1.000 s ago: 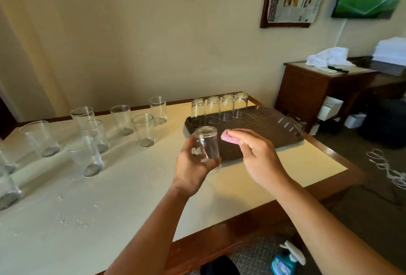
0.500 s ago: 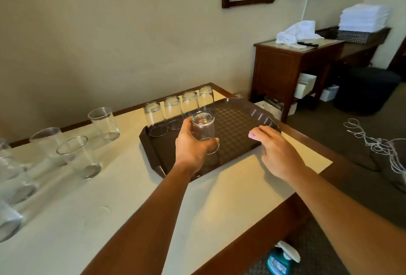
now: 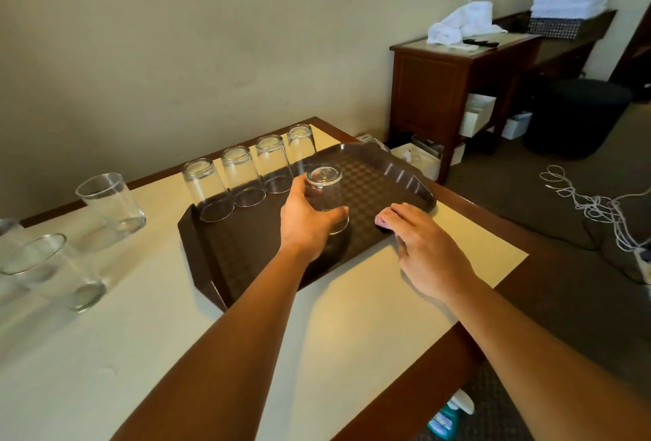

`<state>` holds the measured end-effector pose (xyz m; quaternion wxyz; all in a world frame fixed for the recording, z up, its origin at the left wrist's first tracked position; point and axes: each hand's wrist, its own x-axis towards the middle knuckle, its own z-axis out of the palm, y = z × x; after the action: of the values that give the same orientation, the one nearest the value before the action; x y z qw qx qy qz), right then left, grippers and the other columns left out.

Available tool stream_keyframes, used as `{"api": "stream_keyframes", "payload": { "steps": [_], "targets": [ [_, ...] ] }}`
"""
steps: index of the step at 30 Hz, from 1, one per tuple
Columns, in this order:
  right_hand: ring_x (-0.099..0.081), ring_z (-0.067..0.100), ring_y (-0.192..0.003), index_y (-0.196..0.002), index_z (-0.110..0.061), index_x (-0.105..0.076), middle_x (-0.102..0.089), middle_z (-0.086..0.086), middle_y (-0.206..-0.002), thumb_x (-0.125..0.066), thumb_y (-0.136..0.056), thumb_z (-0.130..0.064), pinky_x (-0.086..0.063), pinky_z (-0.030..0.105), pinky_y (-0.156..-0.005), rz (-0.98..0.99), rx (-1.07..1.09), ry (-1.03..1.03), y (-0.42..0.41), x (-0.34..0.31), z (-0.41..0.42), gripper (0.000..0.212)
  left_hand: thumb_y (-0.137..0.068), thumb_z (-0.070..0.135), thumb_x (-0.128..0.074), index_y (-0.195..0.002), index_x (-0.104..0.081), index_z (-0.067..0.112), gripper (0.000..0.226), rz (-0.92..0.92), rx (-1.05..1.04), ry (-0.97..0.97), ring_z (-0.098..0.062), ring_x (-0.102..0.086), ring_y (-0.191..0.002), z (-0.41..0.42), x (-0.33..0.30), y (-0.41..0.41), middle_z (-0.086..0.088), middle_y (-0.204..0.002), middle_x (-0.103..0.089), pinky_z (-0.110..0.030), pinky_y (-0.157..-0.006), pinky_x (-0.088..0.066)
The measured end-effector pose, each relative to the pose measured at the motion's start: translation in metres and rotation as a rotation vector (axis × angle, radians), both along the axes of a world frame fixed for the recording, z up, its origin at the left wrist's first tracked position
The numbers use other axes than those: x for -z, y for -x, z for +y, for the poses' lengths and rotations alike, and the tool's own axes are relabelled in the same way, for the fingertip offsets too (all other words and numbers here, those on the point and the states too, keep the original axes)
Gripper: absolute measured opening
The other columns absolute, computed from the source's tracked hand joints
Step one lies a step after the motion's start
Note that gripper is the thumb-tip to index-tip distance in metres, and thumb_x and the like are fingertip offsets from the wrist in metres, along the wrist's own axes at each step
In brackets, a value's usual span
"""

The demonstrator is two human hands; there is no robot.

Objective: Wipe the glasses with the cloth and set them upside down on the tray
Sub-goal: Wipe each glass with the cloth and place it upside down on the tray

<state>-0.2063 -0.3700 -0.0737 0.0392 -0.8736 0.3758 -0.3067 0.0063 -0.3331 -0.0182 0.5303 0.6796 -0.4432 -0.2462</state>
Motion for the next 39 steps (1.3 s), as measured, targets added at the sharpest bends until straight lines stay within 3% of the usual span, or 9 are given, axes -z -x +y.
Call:
{"api": "stream_keyframes", "payload": {
  "steps": [3,6,8,11,14,17,28,33,39],
  "targets": [
    [-0.057,0.028,-0.13,-0.136,-0.015,-0.064,-0.059,0.006,-0.144,-0.074,-0.089,-0.004,-0.059,0.038,-0.096,0.002,0.005,-0.011,-0.001,0.0,0.0,0.05,-0.08,0.015,-0.091,-0.146,-0.045,0.024,0.081,-0.014,-0.01,-0.015,-0.016,-0.059,-0.12,-0.002,0.004,0.002,0.009,-0.125,-0.058,-0.029,-0.098,-0.052],
    [-0.058,0.028,-0.129,-0.135,-0.015,-0.065,-0.06,0.006,-0.142,-0.075,-0.087,-0.004,-0.06,0.038,-0.095,-0.001,0.008,-0.007,0.0,-0.001,0.001,0.05,-0.08,0.027,-0.091,-0.162,-0.026,0.027,0.104,-0.128,-0.019,-0.055,-0.022,-0.046,-0.144,0.005,0.007,0.002,0.002,-0.158,-0.044,-0.043,-0.117,-0.045],
    [-0.059,0.028,-0.128,-0.135,-0.015,-0.065,-0.06,0.006,-0.142,-0.075,-0.087,-0.005,-0.06,0.037,-0.094,-0.002,0.011,-0.008,0.001,-0.001,0.001,0.05,-0.086,0.04,-0.084,-0.165,-0.016,0.027,0.104,-0.387,-0.018,-0.072,-0.023,-0.032,-0.153,0.016,0.005,0.003,0.001,-0.169,-0.026,-0.043,-0.121,-0.035],
    [-0.059,0.028,-0.128,-0.135,-0.015,-0.065,-0.06,0.007,-0.142,-0.076,-0.087,-0.005,-0.06,0.038,-0.093,-0.003,0.018,0.0,0.0,0.001,0.0,0.05,-0.095,0.052,-0.067,-0.166,-0.014,0.023,0.093,-0.861,0.012,-0.042,-0.025,-0.014,-0.16,0.031,-0.003,0.003,-0.003,-0.174,-0.014,-0.042,-0.127,-0.021],
    [-0.057,0.028,-0.13,-0.136,-0.015,-0.064,-0.059,0.007,-0.144,-0.076,-0.086,-0.005,-0.06,0.039,-0.093,0.01,0.015,0.003,-0.001,0.003,0.001,0.052,-0.101,0.058,-0.054,-0.167,-0.006,0.023,0.09,-1.071,0.117,-0.139,-0.023,0.0,-0.162,0.031,-0.014,0.002,-0.001,-0.176,-0.004,-0.039,-0.129,-0.005],
    [-0.058,0.03,-0.131,-0.135,-0.015,-0.065,-0.06,0.008,-0.143,-0.078,-0.085,-0.004,-0.061,0.041,-0.091,0.003,0.013,0.008,0.0,0.002,0.0,0.053,-0.101,0.059,-0.051,-0.167,-0.003,0.023,0.089,-1.135,0.169,-0.205,-0.023,0.002,-0.162,0.019,-0.024,-0.002,-0.001,-0.176,-0.003,-0.041,-0.129,-0.001],
    [-0.061,0.027,-0.126,-0.133,-0.016,-0.066,-0.063,0.006,-0.139,-0.079,-0.084,-0.006,-0.063,0.037,-0.087,-0.009,0.025,0.009,-0.003,0.002,-0.002,0.052,-0.098,0.053,-0.063,-0.167,-0.003,0.018,0.098,-1.345,0.348,-0.34,-0.027,-0.017,-0.16,-0.074,-0.067,-0.015,-0.006,-0.176,-0.007,-0.046,-0.128,-0.02],
    [-0.06,0.026,-0.128,-0.133,-0.015,-0.066,-0.063,0.006,-0.138,-0.074,-0.087,-0.004,-0.062,0.038,-0.089,-0.015,0.021,0.013,-0.004,0.003,-0.003,0.049,-0.098,0.061,-0.057,-0.168,-0.003,0.017,0.099,-1.391,0.366,-0.367,-0.028,-0.012,-0.161,-0.111,-0.067,-0.023,-0.006,-0.176,-0.004,-0.05,-0.128,-0.016],
    [-0.06,0.027,-0.128,-0.133,-0.015,-0.066,-0.063,0.007,-0.138,-0.075,-0.086,-0.003,-0.063,0.039,-0.089,-0.024,0.022,0.009,-0.004,0.006,-0.004,0.049,-0.098,0.056,-0.062,-0.167,-0.006,0.021,0.096,-1.423,0.346,-0.375,-0.027,-0.014,-0.161,-0.136,-0.067,-0.043,-0.004,-0.176,-0.009,-0.053,-0.128,-0.016]
  ]
}}
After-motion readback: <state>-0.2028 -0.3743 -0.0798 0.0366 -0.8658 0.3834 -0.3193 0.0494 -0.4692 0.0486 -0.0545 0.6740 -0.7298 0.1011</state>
